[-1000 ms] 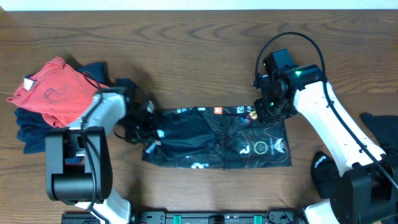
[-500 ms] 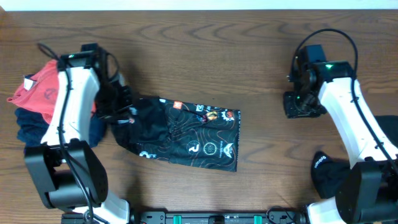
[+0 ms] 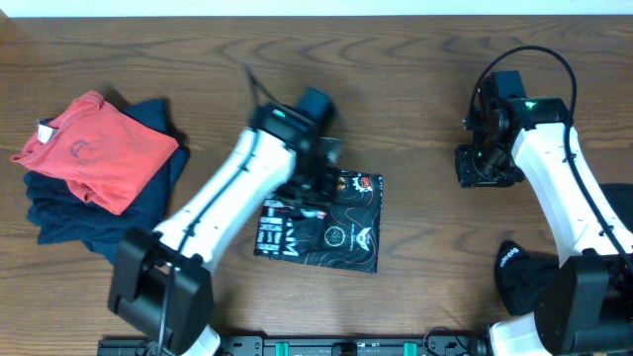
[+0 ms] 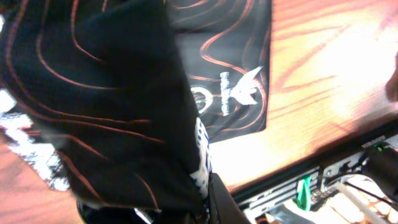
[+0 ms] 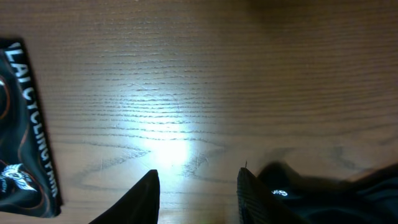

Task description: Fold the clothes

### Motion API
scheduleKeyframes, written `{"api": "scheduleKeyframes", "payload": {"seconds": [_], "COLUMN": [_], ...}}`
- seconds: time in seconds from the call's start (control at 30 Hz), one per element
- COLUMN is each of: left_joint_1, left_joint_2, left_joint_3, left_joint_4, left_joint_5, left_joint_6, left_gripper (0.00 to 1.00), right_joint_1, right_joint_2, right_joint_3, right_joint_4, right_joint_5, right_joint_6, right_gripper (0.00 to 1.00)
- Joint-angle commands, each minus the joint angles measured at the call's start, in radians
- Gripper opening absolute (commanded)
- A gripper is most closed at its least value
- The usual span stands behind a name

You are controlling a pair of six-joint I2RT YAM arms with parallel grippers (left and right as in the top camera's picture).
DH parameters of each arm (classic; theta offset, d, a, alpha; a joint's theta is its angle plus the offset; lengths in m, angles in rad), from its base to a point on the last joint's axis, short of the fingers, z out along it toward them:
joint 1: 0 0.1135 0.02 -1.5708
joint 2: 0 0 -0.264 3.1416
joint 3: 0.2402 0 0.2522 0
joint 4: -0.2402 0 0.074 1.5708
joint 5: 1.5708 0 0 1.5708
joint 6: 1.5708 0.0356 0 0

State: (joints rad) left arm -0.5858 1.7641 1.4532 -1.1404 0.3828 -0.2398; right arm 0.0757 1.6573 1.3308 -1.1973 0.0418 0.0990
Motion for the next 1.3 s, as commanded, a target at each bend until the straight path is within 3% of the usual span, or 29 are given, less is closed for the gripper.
{"api": "scheduleKeyframes", "payload": {"seconds": [0.0, 0.37, 0.47, 0.53, 0.63, 0.7, 0.83, 0.97, 1.13, 1.27], "left_joint_1": [-0.07, -0.119, -0.123, -0.132, -0.162, -0.185, -0.211, -0.187, -0.064, 0.048], "left_joint_2": [0.035, 0.047, 0.047, 0.047, 0.047, 0.047, 0.046, 0.039, 0.017, 0.014], "left_joint_3": [0.002, 0.002, 0.002, 0.002, 0.002, 0.002, 0.002, 0.002, 0.002, 0.002], "left_joint_4": [0.062, 0.169, 0.227, 0.305, 0.419, 0.439, 0.402, 0.309, 0.144, 0.051], "left_joint_5": [-0.037, -0.069, -0.003, 0.095, 0.211, 0.22, 0.22, 0.219, 0.092, -0.007], "left_joint_6": [-0.073, -0.154, -0.184, -0.185, -0.185, -0.185, -0.18, -0.091, -0.048, -0.049], "left_gripper": [0.06, 0.07, 0.07, 0.17, 0.46, 0.58, 0.63, 0.63, 0.63, 0.63], "right_joint_1": [-0.007, -0.007, -0.007, -0.007, -0.003, -0.003, -0.003, 0.0, 0.029, 0.092], "right_joint_2": [-0.01, -0.01, -0.01, -0.01, -0.01, -0.01, -0.01, -0.01, -0.01, -0.003], "right_joint_3": [0.009, 0.009, 0.009, 0.009, 0.009, 0.009, 0.009, 0.009, 0.009, 0.009], "right_joint_4": [-0.003, -0.007, -0.006, -0.005, -0.003, -0.004, -0.008, -0.005, 0.032, 0.079], "right_joint_5": [0.003, -0.016, -0.024, -0.024, -0.024, -0.024, -0.024, -0.098, -0.385, -0.416], "right_joint_6": [-0.003, -0.011, -0.011, -0.011, -0.01, -0.01, -0.011, -0.051, -0.201, -0.206], "right_gripper": [0.39, 0.39, 0.4, 0.39, 0.4, 0.4, 0.4, 0.47, 0.5, 0.57]}}
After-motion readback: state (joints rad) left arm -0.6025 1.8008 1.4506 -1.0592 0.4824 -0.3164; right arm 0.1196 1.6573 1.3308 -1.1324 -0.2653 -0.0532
